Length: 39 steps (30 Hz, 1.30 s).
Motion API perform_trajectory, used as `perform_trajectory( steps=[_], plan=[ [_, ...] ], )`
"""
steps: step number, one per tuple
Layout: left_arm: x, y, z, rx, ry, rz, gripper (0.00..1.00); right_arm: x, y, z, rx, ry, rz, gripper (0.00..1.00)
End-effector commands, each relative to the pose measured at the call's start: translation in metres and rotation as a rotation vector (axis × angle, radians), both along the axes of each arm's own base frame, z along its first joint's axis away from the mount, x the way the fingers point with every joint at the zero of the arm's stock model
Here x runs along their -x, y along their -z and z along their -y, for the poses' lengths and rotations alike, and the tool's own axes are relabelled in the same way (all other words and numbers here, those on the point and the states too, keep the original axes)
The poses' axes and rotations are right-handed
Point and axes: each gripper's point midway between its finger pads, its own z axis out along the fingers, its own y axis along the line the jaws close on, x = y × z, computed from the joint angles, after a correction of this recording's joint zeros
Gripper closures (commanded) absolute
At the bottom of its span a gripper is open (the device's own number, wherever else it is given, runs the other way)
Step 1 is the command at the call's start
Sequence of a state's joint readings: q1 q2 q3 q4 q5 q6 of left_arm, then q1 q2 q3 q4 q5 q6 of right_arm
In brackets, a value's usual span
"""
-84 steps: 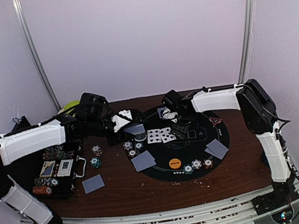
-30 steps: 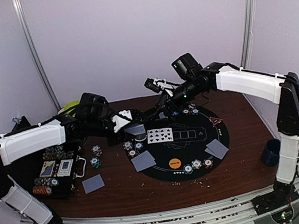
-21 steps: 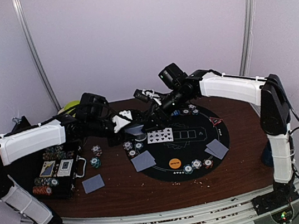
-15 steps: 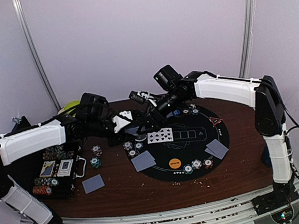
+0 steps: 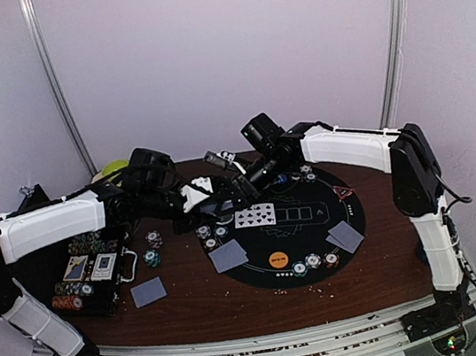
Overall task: Distribute texas hold em gaming equipment
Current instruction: Pass from the left arm to the right
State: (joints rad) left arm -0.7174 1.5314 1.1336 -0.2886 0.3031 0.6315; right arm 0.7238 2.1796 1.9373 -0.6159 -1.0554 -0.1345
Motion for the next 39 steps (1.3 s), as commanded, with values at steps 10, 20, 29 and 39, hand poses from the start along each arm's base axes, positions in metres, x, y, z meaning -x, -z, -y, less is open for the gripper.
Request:
perform_trajectory(
  steps=[10,20,29,39],
  plan=[
    [0.0,-0.003,0.006,0.013,0.017,0.032,0.92,0.0,-0.022,0.0,-0.137,-0.058,-0.162,0.46],
    [-0.001,-0.001,0.006,0.006,0.013,0.033,0.92,-0.003,-0.017,0.002,-0.141,-0.059,-0.194,0.85],
    [-0.007,0.003,0.002,-0.01,-0.014,0.051,0.53,0.005,-0.031,0.005,-0.171,-0.085,-0.208,1.0],
    [-0.018,0.007,-0.002,-0.031,-0.067,0.084,0.02,0.008,-0.045,0.01,-0.184,-0.064,-0.186,1.0]
  ],
)
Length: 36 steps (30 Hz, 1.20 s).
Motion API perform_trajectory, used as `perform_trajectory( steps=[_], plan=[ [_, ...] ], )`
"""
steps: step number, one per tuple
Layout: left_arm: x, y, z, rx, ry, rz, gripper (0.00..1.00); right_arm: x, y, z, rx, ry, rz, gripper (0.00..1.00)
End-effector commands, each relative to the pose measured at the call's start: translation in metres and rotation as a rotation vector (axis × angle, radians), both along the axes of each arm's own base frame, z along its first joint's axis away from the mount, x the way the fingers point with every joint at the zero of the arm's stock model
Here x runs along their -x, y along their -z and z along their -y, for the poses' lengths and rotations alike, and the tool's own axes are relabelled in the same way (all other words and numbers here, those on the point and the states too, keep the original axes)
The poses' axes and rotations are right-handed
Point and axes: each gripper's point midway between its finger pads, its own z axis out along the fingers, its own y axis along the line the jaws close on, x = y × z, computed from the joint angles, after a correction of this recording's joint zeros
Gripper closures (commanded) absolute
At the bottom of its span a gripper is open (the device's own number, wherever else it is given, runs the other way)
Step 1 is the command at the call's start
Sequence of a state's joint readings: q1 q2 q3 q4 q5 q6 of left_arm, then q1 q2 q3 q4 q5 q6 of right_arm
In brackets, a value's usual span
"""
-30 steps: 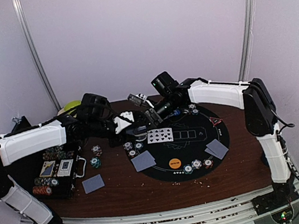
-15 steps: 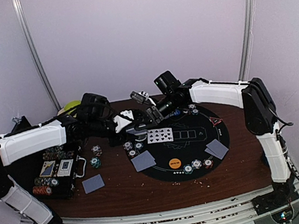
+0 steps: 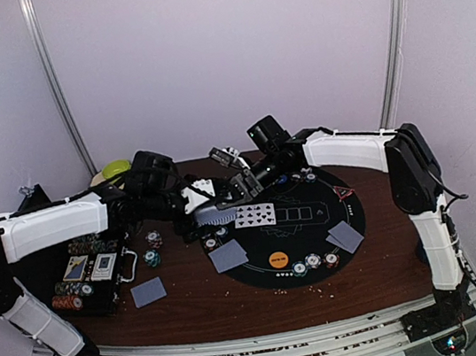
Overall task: Distribute texas hold em gaming equipment
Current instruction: Pass from the right arm to the left
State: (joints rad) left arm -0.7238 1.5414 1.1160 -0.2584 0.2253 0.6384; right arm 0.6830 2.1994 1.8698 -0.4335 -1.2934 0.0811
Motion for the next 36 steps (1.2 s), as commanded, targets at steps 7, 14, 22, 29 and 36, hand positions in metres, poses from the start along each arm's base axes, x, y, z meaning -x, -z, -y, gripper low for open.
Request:
perform_trajectory(
  steps=[7,14,22,29,36],
  plan=[
    [-0.015,0.0,0.0,-0.009,-0.052,0.077,0.02,-0.003,-0.031,0.003,-0.03,0.044,0.052,1.0],
    [-0.01,0.005,0.007,-0.032,-0.036,0.087,0.02,-0.011,-0.025,0.001,0.0,0.089,0.063,1.0],
    [-0.012,0.005,0.009,-0.029,-0.053,0.1,0.17,-0.012,-0.016,-0.003,0.016,0.091,0.048,1.0],
    [-0.012,0.007,0.009,-0.035,-0.051,0.101,0.44,-0.008,-0.015,-0.005,0.018,0.081,0.045,1.0],
    [-0.013,0.009,0.009,-0.04,-0.059,0.101,0.44,-0.004,-0.019,-0.006,0.0,0.054,0.019,0.86]
  ],
)
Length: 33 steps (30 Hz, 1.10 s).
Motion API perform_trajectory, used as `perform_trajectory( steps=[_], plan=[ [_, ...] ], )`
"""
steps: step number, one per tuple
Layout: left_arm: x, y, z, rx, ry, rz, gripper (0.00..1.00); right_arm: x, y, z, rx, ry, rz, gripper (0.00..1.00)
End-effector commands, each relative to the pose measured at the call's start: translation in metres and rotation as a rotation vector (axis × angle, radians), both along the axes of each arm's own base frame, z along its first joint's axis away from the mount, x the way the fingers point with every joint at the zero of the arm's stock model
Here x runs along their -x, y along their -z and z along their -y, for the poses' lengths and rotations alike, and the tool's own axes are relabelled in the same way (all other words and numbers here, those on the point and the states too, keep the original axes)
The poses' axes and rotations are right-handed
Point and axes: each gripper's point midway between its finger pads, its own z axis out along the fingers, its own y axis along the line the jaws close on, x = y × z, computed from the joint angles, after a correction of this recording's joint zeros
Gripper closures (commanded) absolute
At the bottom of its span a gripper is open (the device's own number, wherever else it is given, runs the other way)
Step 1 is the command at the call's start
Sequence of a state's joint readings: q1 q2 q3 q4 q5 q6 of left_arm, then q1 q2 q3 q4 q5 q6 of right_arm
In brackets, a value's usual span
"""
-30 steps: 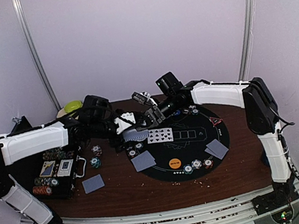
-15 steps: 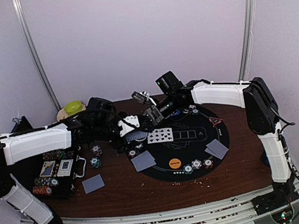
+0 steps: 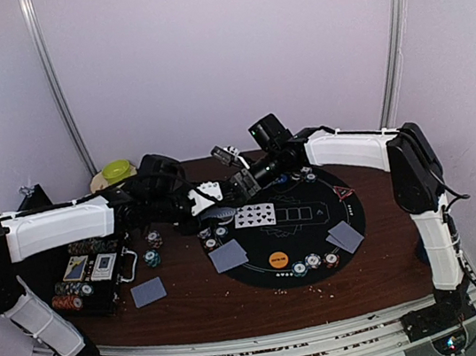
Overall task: Distribute texas hold em gaming equipment
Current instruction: Pass from the right arm to the left, then pass from the left arm to the right
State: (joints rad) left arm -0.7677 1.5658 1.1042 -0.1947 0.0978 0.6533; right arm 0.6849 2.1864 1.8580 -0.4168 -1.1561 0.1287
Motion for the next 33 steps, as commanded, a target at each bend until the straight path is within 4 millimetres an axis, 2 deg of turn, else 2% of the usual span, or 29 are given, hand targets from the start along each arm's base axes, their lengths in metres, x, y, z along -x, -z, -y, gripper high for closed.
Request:
perform_trajectory(
  steps=[1,5,9,11,15,18,21,25,27,29,33],
  plan=[
    [-0.005,0.004,0.003,0.004,-0.013,0.018,0.43,0.015,-0.032,-0.005,-0.084,-0.065,-0.017,0.85],
    [-0.007,0.005,0.003,0.002,-0.021,0.024,0.42,0.021,-0.039,-0.004,-0.11,-0.088,-0.035,0.77],
    [-0.009,0.005,0.002,0.0,-0.033,0.035,0.41,0.024,-0.045,-0.003,-0.129,-0.098,-0.049,0.76],
    [-0.01,0.005,0.001,-0.002,-0.037,0.039,0.41,0.026,-0.047,-0.003,-0.134,-0.101,-0.053,0.79],
    [-0.01,0.005,0.002,0.0,-0.038,0.036,0.4,0.027,-0.044,-0.004,-0.131,-0.105,-0.06,0.91],
    [-0.011,0.004,0.001,0.002,-0.044,0.042,0.37,0.028,-0.04,-0.005,-0.126,-0.108,-0.067,0.93],
    [-0.011,0.005,0.001,-0.001,-0.045,0.041,0.27,0.03,-0.041,-0.006,-0.13,-0.119,-0.075,1.0],
    [-0.01,0.007,0.0,-0.01,-0.038,0.035,0.1,0.029,-0.041,-0.006,-0.128,-0.111,-0.066,1.0],
    [-0.01,0.008,0.0,-0.012,-0.037,0.034,0.07,0.029,-0.041,-0.006,-0.124,-0.108,-0.058,1.0],
    [-0.01,0.008,0.0,-0.01,-0.035,0.034,0.08,0.028,-0.039,-0.006,-0.116,-0.103,-0.05,1.0],
    [-0.008,0.008,0.001,-0.009,-0.03,0.03,0.18,0.026,-0.035,-0.006,-0.097,-0.097,-0.034,1.0]
  ],
)
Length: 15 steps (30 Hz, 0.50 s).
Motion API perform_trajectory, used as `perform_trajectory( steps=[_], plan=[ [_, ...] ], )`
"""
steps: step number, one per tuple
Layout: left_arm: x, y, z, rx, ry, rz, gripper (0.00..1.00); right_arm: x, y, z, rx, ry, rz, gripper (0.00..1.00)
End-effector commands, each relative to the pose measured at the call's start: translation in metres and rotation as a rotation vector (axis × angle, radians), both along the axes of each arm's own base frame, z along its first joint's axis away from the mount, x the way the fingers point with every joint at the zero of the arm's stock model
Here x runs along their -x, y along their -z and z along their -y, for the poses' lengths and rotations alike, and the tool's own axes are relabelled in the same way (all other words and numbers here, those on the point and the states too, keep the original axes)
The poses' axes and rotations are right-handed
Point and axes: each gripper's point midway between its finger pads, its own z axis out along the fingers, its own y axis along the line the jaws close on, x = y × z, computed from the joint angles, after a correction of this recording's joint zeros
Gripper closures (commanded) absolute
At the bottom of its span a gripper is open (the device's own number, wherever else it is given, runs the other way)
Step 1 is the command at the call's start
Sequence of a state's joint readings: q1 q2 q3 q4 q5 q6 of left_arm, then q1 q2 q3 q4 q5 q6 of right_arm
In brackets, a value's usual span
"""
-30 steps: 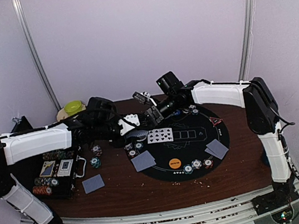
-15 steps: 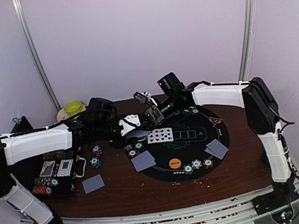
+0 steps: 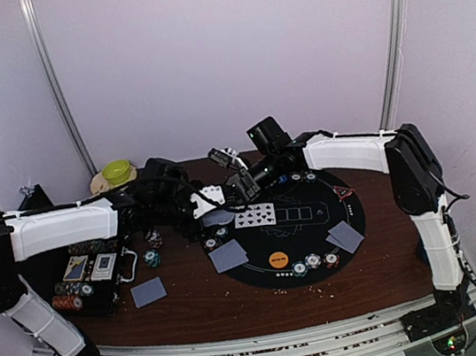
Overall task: Distribute texas hold em gaming equipment
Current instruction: Pass from the left arm to the right
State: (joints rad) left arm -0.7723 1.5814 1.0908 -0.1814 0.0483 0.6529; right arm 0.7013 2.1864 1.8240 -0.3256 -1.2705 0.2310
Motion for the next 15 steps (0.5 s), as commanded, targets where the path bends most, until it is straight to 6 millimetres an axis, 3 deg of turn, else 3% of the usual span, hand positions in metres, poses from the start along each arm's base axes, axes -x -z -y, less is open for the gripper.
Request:
perform_trajectory(
  steps=[1,6,15],
  plan=[
    [-0.003,-0.003,0.005,0.024,0.006,0.019,0.2,0.006,-0.024,0.001,-0.029,-0.018,0.069,1.0],
    [0.002,-0.003,0.007,0.026,0.032,-0.002,0.21,0.0,-0.019,0.001,-0.004,0.007,0.098,1.0],
    [0.008,-0.012,0.01,0.056,0.057,-0.012,0.02,-0.01,-0.006,0.001,0.052,0.05,0.131,1.0]
  ],
)
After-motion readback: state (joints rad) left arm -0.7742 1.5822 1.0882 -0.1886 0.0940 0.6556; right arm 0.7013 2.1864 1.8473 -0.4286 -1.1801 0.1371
